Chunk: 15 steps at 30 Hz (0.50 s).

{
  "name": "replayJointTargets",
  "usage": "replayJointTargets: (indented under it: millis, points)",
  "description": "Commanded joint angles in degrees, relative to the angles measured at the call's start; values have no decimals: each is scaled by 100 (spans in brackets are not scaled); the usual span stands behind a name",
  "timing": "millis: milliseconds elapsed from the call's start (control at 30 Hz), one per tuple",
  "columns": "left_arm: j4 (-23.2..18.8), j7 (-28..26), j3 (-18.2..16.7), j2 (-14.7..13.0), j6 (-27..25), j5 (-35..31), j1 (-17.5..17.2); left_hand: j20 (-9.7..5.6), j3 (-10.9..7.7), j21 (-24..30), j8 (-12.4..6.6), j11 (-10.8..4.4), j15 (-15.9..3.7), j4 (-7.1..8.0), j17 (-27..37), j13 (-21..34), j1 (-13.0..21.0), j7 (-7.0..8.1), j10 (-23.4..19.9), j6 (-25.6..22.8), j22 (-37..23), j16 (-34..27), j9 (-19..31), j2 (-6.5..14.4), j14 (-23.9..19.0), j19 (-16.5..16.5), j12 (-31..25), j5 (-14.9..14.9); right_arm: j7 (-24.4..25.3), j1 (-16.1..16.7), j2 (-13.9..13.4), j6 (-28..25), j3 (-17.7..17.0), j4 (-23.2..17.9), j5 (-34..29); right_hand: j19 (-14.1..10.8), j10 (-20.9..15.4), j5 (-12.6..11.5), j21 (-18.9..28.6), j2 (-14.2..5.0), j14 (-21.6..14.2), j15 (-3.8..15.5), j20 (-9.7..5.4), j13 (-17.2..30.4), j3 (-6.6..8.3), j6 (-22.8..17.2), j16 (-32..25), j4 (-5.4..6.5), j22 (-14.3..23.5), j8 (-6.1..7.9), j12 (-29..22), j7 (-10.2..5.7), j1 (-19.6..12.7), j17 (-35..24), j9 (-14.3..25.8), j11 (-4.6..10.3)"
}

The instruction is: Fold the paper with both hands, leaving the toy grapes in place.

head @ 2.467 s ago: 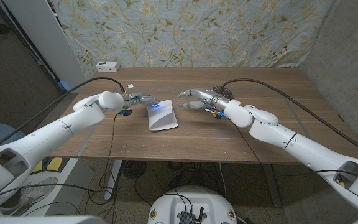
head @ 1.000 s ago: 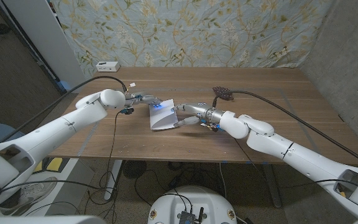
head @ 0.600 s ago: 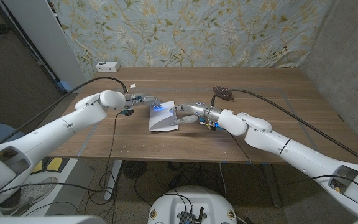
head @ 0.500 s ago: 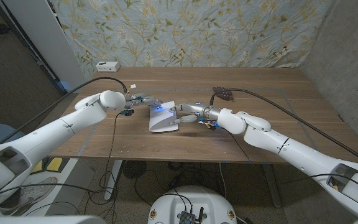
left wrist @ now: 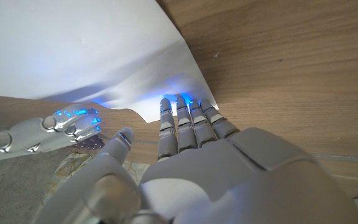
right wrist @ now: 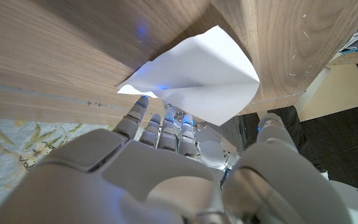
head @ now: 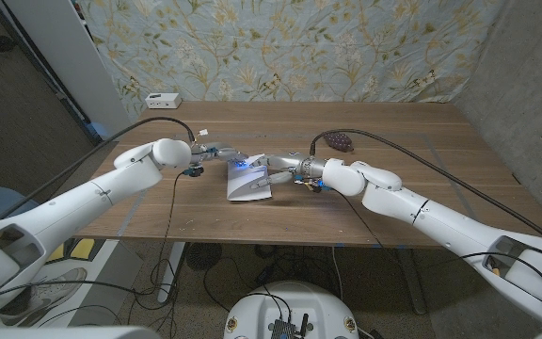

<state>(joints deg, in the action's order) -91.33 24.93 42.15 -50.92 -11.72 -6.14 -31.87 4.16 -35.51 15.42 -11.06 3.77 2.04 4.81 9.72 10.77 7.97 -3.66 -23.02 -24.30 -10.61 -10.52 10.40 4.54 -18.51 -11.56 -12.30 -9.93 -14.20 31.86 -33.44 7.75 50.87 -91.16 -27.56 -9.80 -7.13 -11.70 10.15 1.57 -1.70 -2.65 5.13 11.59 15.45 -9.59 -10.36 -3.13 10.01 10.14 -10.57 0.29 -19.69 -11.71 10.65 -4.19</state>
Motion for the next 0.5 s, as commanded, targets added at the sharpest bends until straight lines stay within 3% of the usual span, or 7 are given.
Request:
replayJointTargets:
  millis: [33, 500]
  points:
    - [-89, -22, -31, -43, 10, -45, -88, 153, 3, 6, -35, 1, -1, -16, 29, 16, -31, 3, -79, -65, -41, -43, 7, 8, -86, -204, -21, -7, -341, -407, 280, -105, 260, 393, -119, -44, -4, -28, 46, -11, 4, -53, 5, 17, -38, 32, -34, 14, 14, 9, -32, -36, 57, -3, 15, -49]
    - [-82, -296, -160, -85, 226, -55, -231, 179, -12, -20, -10, -15, -32, -84, 21, 14, 8, 45, -78, -56, -37, -30, 4, -7, -108, -184, -1, -6, -586, -753, 531, -363, 484, 884, -42, -97, 51, -39, 100, 43, -54, -182, 35, 14, -149, 175, -104, 63, 14, 23, -56, -25, 219, -6, 14, -191]
